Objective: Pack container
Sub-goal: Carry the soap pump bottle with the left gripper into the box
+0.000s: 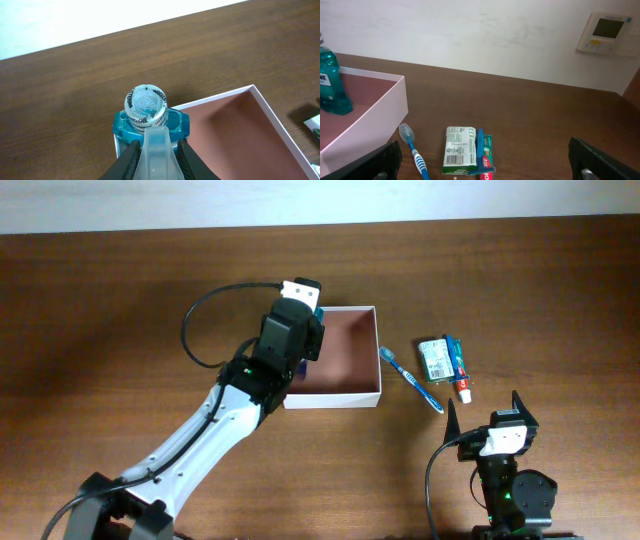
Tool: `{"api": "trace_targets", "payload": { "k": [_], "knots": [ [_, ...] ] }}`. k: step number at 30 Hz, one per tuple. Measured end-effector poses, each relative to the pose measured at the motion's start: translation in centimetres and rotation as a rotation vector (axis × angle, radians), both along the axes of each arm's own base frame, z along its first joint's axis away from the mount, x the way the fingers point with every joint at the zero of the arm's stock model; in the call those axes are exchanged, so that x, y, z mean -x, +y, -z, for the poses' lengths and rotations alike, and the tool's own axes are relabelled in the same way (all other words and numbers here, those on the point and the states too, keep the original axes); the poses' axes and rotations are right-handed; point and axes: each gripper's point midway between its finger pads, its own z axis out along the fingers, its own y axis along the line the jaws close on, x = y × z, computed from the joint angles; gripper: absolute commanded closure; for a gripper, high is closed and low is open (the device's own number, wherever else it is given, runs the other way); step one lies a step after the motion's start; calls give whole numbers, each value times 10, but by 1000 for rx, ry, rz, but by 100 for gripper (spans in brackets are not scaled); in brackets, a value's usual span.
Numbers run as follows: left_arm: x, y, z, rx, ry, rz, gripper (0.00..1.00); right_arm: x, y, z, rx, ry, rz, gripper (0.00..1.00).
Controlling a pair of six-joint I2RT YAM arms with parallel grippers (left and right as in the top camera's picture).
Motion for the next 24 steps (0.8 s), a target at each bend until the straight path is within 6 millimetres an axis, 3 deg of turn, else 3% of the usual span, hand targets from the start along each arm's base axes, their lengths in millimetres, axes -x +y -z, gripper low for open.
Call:
{"api": "trace_targets", "payload": {
  "k": [11, 13, 16, 24],
  "knots": [
    [-3, -2, 22, -25, 42, 0, 75, 0, 0, 0, 1, 0, 0, 1],
    [-3, -1, 23, -27, 42, -2, 63, 0, 0, 0, 0, 0, 0, 1],
    [-4, 1, 22, -42, 31, -10, 30, 0, 0, 0, 0, 0, 0, 1],
    [-7, 6, 20, -52, 19, -38, 27, 0, 0, 0, 0, 0, 0, 2]
  ]
}}
